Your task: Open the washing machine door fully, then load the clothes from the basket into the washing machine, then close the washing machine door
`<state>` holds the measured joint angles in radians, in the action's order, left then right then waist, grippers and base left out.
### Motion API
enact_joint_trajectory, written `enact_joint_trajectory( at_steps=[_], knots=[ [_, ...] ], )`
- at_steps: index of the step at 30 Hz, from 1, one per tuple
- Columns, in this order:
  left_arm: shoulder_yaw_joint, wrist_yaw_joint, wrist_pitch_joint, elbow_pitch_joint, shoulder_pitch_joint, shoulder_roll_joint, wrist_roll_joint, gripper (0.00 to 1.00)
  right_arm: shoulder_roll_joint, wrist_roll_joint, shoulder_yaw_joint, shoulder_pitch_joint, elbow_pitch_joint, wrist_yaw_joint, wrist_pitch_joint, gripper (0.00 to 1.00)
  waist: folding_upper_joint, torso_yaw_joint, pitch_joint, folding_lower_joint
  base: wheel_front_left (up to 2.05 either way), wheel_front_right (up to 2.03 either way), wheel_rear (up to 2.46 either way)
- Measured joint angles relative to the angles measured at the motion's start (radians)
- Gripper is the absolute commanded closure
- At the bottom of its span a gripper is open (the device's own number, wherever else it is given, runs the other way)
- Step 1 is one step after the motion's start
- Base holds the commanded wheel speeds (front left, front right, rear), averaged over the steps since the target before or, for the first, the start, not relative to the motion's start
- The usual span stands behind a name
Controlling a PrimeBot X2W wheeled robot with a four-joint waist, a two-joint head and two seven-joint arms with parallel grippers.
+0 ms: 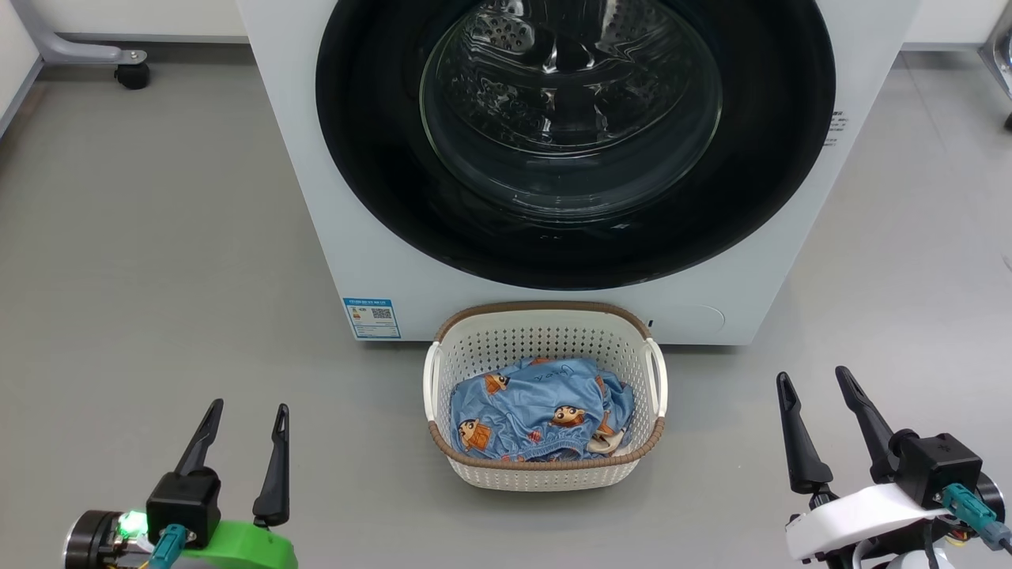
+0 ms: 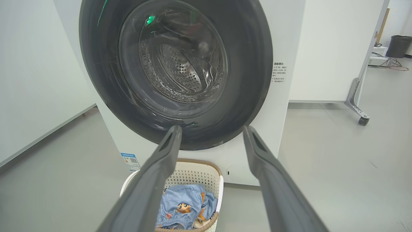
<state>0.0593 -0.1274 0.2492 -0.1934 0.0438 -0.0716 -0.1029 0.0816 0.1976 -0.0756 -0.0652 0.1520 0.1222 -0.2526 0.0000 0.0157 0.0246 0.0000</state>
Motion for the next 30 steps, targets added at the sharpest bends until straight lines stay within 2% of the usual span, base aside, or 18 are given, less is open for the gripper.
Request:
enact_joint_trajectory(
  at_steps=[30],
  knots=[
    [-0.005,0.000,0.000,-0.001,0.002,0.012,0.000,0.00,-0.008,-0.014,0.006,0.000,0.006,0.000,0.000,0.00,0.0000,0.000,0.002,0.0000,0.06,0.06,-0.12]
  ],
)
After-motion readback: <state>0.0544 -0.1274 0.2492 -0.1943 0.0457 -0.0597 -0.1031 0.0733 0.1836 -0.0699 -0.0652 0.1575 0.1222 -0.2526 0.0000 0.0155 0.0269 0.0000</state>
